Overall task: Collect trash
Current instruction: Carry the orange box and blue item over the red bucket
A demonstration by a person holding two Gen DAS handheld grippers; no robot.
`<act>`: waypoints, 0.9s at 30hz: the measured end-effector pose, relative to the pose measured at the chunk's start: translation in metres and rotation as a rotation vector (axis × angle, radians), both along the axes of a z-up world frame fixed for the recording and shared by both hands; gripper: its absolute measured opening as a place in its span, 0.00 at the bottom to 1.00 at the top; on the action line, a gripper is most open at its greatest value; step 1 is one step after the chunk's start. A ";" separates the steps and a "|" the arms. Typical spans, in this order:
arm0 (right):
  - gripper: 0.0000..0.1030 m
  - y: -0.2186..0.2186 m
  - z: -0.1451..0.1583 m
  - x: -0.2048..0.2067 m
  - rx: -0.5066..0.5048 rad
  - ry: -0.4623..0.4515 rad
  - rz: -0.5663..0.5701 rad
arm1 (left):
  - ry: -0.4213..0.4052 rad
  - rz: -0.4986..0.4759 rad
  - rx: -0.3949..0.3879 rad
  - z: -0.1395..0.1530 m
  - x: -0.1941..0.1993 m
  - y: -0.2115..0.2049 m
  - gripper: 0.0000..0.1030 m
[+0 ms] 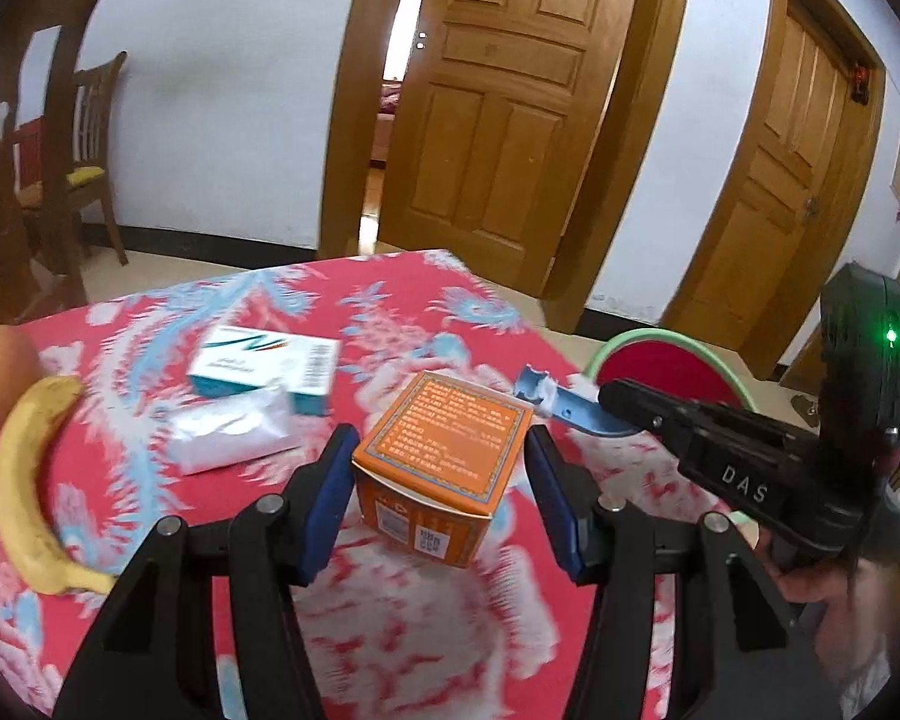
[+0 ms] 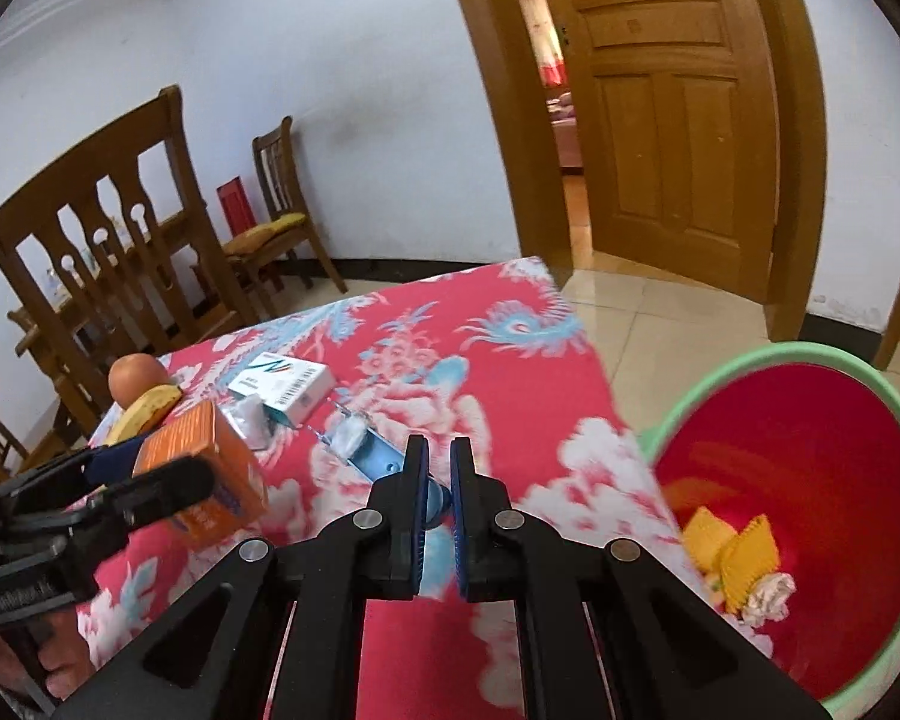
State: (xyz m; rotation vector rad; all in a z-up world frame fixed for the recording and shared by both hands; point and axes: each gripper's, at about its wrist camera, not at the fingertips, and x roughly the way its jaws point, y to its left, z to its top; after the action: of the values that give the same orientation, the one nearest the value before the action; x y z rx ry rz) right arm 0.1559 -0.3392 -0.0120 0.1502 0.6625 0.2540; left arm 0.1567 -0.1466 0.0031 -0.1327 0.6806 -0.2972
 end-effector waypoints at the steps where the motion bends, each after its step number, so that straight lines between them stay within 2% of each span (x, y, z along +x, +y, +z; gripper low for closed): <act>1: 0.07 -0.007 0.001 -0.003 0.001 -0.003 -0.013 | 0.000 -0.008 0.008 0.000 0.001 -0.007 0.55; 13: 0.07 -0.058 0.009 -0.025 0.053 -0.031 -0.088 | 0.003 -0.094 0.048 -0.003 0.005 -0.072 0.55; 23: 0.07 -0.103 0.003 -0.044 0.042 -0.019 -0.198 | 0.027 -0.164 -0.012 -0.002 0.022 -0.127 0.55; 27: 0.07 -0.141 0.000 -0.057 0.099 -0.019 -0.301 | 0.017 -0.219 -0.015 0.000 0.028 -0.159 0.55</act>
State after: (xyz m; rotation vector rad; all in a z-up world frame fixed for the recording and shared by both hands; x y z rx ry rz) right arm 0.0989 -0.4800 -0.0122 0.3384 0.6000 -0.0012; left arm 0.1851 -0.3058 0.0028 -0.0749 0.7114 -0.5118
